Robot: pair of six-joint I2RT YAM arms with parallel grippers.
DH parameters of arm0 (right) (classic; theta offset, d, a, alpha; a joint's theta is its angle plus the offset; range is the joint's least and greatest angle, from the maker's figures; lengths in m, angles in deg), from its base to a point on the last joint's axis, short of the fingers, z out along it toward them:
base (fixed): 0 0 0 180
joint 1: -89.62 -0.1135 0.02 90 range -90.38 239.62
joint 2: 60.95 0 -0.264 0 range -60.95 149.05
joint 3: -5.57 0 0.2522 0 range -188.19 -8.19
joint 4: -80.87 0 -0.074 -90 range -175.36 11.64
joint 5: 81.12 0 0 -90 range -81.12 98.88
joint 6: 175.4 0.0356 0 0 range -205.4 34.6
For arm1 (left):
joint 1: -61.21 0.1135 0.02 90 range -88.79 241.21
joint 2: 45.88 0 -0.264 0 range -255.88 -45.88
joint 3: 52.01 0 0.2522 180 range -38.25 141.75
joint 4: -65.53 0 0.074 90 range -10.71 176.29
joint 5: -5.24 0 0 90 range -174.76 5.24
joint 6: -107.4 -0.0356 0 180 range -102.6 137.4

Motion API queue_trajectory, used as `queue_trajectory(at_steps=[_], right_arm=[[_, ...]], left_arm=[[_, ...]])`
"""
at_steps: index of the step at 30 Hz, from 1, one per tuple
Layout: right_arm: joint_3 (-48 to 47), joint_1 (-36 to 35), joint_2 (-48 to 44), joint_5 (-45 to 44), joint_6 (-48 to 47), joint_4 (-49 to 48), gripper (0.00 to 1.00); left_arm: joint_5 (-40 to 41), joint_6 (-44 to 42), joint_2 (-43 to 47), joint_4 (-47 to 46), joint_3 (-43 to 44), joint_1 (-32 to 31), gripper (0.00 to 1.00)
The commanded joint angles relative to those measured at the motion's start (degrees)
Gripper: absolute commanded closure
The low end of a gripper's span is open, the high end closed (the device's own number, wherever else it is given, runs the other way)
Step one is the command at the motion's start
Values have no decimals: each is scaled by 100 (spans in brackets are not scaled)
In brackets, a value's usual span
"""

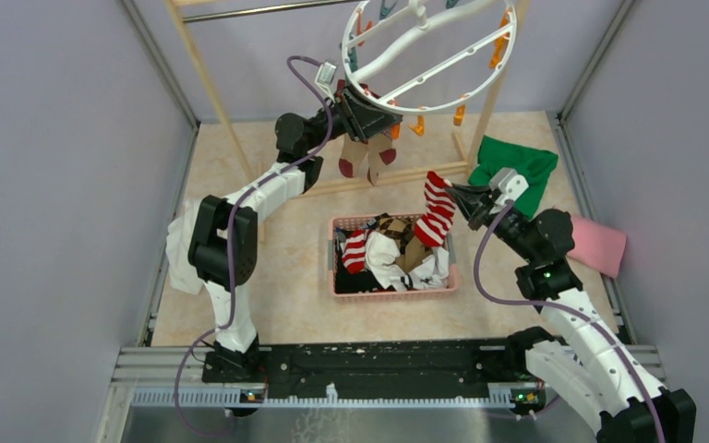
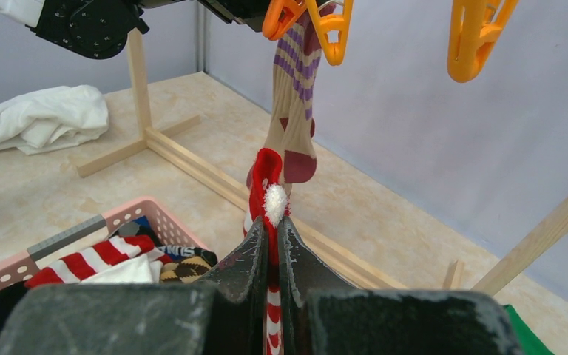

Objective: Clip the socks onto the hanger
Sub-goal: Open the clamp at the hanger, then clamp the sock onto the hanger.

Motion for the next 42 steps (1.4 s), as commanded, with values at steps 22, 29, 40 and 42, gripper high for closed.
queue_trajectory(at_steps=[22, 29, 40, 42], right_arm=[[-832, -182, 1089, 216, 1161, -947, 100], [-1266, -388, 1699, -44, 1625, -1363, 100], [-1590, -664, 2179, -389, 1821, -1574, 100], [-1653, -678, 2243, -437, 1832, -1578, 100]], left_arm=[[89, 258, -7, -554, 181, -33, 99], [96, 251, 44, -585, 85, -33, 98], [100, 291, 33, -657, 60, -31, 97], [99, 301, 22, -668, 66, -29, 97]])
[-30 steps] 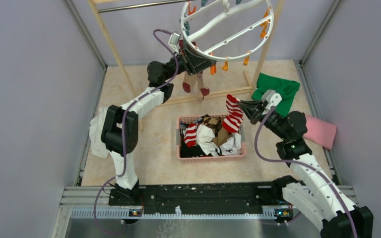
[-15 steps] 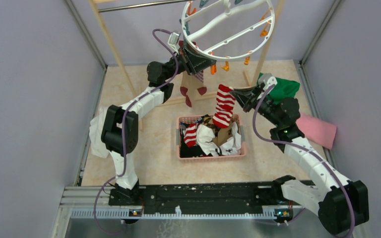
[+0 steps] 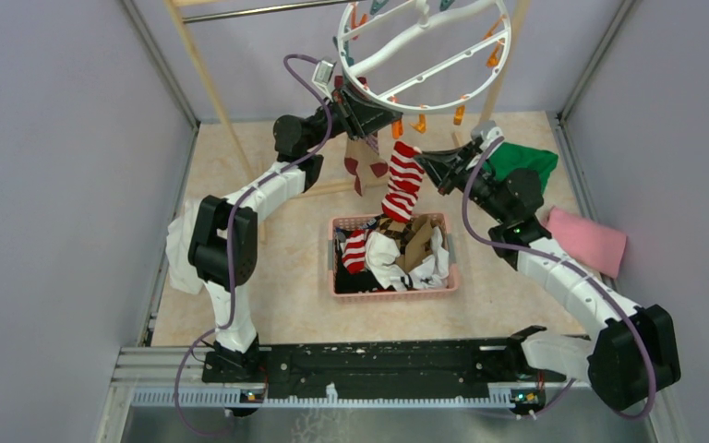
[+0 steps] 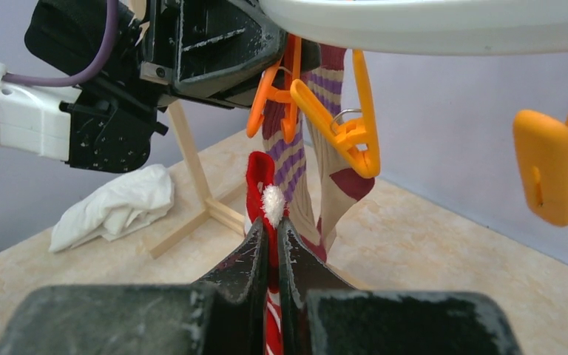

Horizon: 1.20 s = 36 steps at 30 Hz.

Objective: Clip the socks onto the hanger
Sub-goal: Clamp the sock onto the hanger.

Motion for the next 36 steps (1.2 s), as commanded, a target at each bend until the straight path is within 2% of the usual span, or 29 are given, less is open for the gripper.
queue_trajectory(at_steps=[1, 22, 31, 34, 36], right_arm=[[-417, -87, 115, -191, 149, -355, 100], [-939, -237, 647, -551, 516, -450, 100], [-1020, -237, 673, -451, 707, -633, 100], [-986, -237, 668, -460, 683, -595, 100], [-955, -237, 664, -456, 671, -592, 100]], left_arm=[[102, 100, 20, -311, 11, -22, 97], [85, 190, -18, -423, -5, -31, 96], [93, 184, -41, -414, -13, -31, 95], [91, 193, -42, -414, -1, -31, 89], [104, 210, -34, -408, -5, -31, 76]])
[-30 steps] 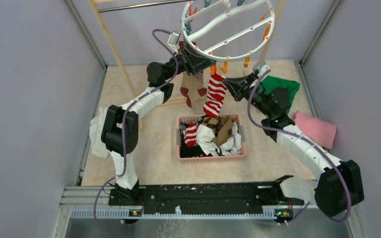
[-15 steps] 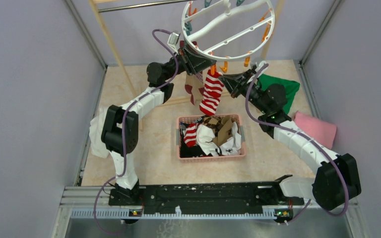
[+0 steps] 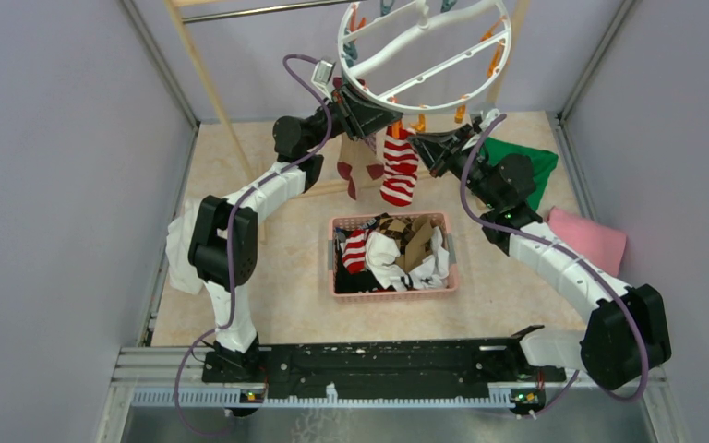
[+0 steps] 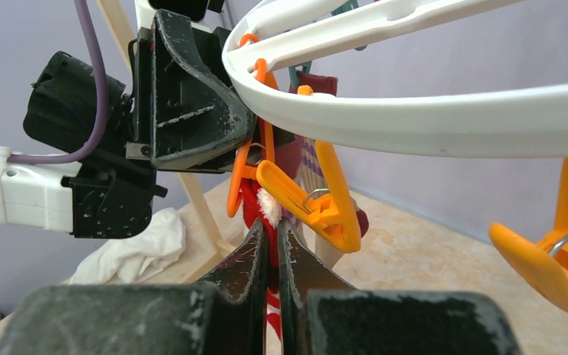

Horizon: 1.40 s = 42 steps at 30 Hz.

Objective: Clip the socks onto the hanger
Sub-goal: Clamp the sock onto the hanger.

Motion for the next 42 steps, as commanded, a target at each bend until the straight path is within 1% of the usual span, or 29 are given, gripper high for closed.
queue_trajectory(at_steps=[1, 4, 6, 13, 14, 15, 16, 17, 18, 22, 27, 30, 33, 35, 38, 42], right_arm=[[-261, -65, 16, -2, 70, -280, 100], [-246, -65, 8, -8, 42, -269, 100], [-240, -65, 1, -3, 30, -270, 100], [-199, -65, -29, 8, 21, -267, 100], [-195, -65, -38, 24, 21, -259, 100], [-186, -65, -54, 58, 21, -264, 100], [-163, -65, -63, 78, 21, -263, 96], [-140, -65, -82, 112, 20, -268, 91], [-92, -65, -110, 148, 17, -260, 86], [49, -65, -219, 307, -41, -178, 71], [325, -12, -436, 713, -167, -96, 56], [480, 83, -592, 1023, -179, -8, 50], [617, 178, -722, 1385, -275, 119, 44], [693, 246, -790, 1652, -375, 207, 40], [785, 305, -904, 1908, -519, 449, 33], [882, 377, -1030, 2036, -637, 592, 29]], left_arm=[[108, 96, -19, -253, -15, -20, 69], [104, 58, 16, -213, -21, -20, 55], [109, -4, 55, -171, -55, -20, 47], [189, -285, 296, 56, -305, -20, 25], [210, -363, 359, 141, -370, -16, 21], [230, -452, 430, 236, -431, -20, 14], [250, -554, 545, 338, -517, -16, 10], [269, -646, 637, 429, -610, -12, 5], [308, -742, 719, 498, -706, -11, 2], [425, -1020, 1125, 782, -1171, 27, 2], [635, -1596, 1770, 1470, -1671, 73, 2], [819, -1946, 2180, 1988, -1919, 133, 2], [995, -2438, 2502, 2839, -2012, 186, 2], [1052, -2614, 2634, 3231, -2015, 207, 2], [1144, -2700, 2740, 3652, -1993, 250, 2], [1016, -2519, 2664, 3817, -1856, 303, 1]])
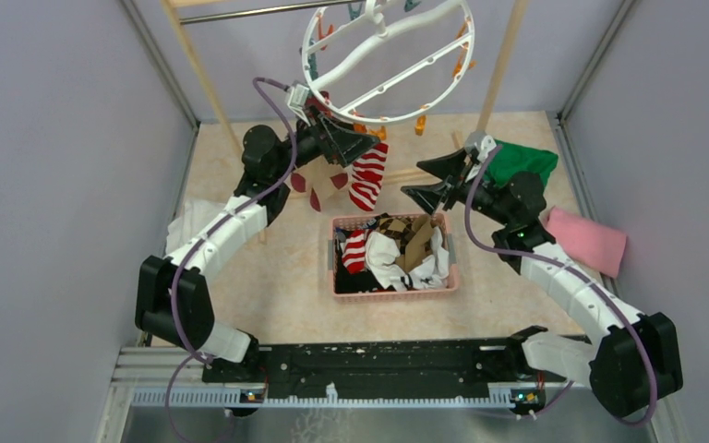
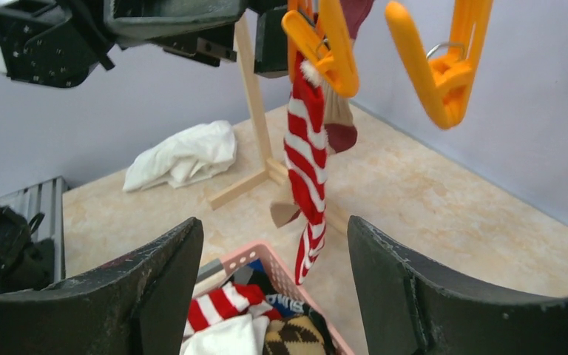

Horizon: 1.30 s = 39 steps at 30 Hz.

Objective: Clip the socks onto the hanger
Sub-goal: Clamp the sock onto the hanger, then pick up the sock from the bin.

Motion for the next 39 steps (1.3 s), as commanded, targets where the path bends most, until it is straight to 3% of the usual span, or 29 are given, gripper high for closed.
queue_trajectory(at_steps=[1, 7, 12, 17, 20, 25, 39], right_arm=[[68, 99, -282, 373, -251, 110, 29], [109, 161, -351, 428, -303, 124, 27], [128, 197, -372, 442, -321, 126, 26], [130, 205, -354, 449, -322, 85, 25], [130, 207, -347, 453, -314, 78, 25], [146, 228, -363, 448, -304, 75, 25], [234, 276, -427, 441, -291, 56, 25]], left_arm=[[29, 27, 29, 485, 114, 79, 1], [463, 1392, -77, -889, -197, 88, 1], [1197, -14, 329, 119, 36, -60, 1], [1626, -690, 593, 13, -147, -207, 1], [1733, -406, 585, -251, -232, -242, 1], [1915, 775, 488, -755, -278, -256, 1], [2757, -686, 949, 2445, 545, -405, 1]])
